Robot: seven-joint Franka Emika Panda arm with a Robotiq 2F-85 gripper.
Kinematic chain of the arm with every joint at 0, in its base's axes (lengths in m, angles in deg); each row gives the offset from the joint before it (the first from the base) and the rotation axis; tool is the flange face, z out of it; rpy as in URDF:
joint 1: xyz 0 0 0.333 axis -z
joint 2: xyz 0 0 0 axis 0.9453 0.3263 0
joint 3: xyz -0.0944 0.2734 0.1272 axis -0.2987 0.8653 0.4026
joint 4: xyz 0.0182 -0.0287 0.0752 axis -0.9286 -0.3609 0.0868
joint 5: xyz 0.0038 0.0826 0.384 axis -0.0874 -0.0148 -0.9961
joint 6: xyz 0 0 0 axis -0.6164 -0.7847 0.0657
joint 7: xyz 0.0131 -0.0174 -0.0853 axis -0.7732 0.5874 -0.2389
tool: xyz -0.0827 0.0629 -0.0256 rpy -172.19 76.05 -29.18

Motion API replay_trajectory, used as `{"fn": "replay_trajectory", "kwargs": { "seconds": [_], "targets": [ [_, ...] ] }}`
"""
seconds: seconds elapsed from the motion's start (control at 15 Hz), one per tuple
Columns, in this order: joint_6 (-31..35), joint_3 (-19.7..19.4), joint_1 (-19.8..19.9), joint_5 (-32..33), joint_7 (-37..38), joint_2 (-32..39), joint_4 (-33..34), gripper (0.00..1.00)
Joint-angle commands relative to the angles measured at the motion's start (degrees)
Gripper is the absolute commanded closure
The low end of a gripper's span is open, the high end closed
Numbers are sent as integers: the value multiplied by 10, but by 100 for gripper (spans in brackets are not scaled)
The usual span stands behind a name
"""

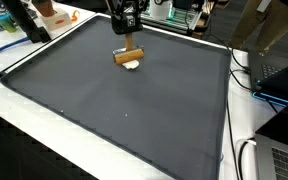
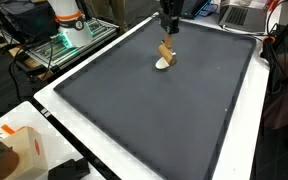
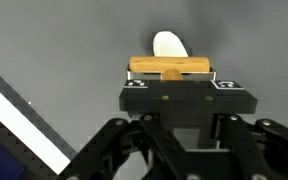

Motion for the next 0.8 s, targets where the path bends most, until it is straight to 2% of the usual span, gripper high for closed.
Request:
{"fn": "replay_trajectory", "kwargs": {
  "seconds": [0.0,0.53,0.6,0.73],
  "targets": [
    [-3,7,8,24,23,-3,-11,77],
    [34,15,8,2,81,-12,-35,77],
    [19,17,7,6,65,4,-18,52],
    [22,17,8,6,73,4,-21,52]
  ]
}}
